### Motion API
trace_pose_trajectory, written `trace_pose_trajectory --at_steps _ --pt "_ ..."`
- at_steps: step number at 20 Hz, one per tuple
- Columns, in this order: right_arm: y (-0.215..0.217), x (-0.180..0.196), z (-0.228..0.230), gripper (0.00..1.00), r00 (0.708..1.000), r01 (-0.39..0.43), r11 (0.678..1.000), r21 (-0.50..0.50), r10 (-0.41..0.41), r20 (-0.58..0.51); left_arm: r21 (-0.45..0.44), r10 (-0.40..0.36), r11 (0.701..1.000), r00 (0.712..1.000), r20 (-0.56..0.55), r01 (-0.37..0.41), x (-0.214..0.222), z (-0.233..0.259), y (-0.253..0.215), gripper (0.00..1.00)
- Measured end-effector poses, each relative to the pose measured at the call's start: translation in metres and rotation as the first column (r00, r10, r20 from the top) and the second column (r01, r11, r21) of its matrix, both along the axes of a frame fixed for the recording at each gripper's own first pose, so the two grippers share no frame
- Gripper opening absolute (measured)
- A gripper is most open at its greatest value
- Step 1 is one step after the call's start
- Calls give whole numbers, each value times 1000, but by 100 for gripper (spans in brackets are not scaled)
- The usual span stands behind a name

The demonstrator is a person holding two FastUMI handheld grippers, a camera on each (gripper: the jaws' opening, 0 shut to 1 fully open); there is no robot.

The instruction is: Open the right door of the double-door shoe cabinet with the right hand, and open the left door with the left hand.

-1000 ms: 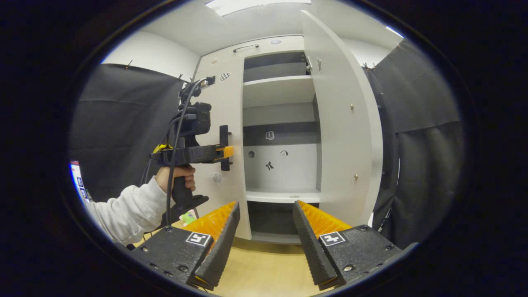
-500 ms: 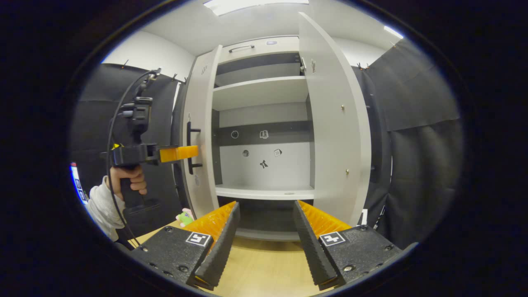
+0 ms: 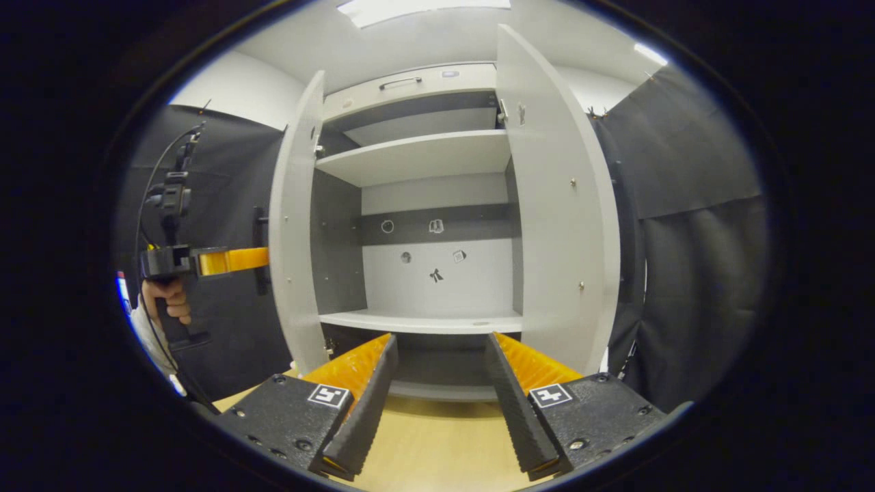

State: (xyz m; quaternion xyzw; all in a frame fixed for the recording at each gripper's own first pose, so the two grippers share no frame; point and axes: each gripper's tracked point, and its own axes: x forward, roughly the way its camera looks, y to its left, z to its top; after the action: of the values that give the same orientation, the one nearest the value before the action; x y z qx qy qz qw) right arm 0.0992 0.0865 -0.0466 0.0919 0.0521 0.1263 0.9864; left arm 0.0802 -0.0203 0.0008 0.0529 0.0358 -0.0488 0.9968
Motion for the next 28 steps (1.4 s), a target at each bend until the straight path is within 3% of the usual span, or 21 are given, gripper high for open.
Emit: trace_pose_trajectory --at_steps 10,12,15,16,17,21,23,26,28 --pt "23 0 -8 80 1000 -4 1000 -12 3 -14 48 190 980 980 52 -193 -17 16 99 2" --pt "23 0 -10 80 1000 4 1000 -11 -5 -25 8 148 989 988 38 -148 -16 13 106 0" --pt "22 -1 -12 82 999 19 1000 -14 -20 -28 17 101 995 994 43 -102 -18 15 108 1" --pt "22 -1 -13 82 999 23 1000 -16 -24 -31 21 98 995 994 43 -99 -17 14 108 12" --pt "21 -2 -13 82 999 27 999 -20 -28 -33 32 94 995 995 41 -95 -17 13 108 2" --pt "18 -7 -11 81 999 43 998 -35 -44 -30 63 131 989 990 48 -134 -44 16 109 2" --pt "16 -9 -10 82 998 48 998 -39 -49 -27 19 143 989 987 73 -145 -64 17 98 1" --pt "21 -10 -1 81 999 25 999 -46 -26 -19 -95 72 993 995 73 -65 -69 6 47 0" --pt "24 -13 5 82 1000 14 998 -59 -14 -3 -125 90 989 994 59 -82 -63 -4 34 0"
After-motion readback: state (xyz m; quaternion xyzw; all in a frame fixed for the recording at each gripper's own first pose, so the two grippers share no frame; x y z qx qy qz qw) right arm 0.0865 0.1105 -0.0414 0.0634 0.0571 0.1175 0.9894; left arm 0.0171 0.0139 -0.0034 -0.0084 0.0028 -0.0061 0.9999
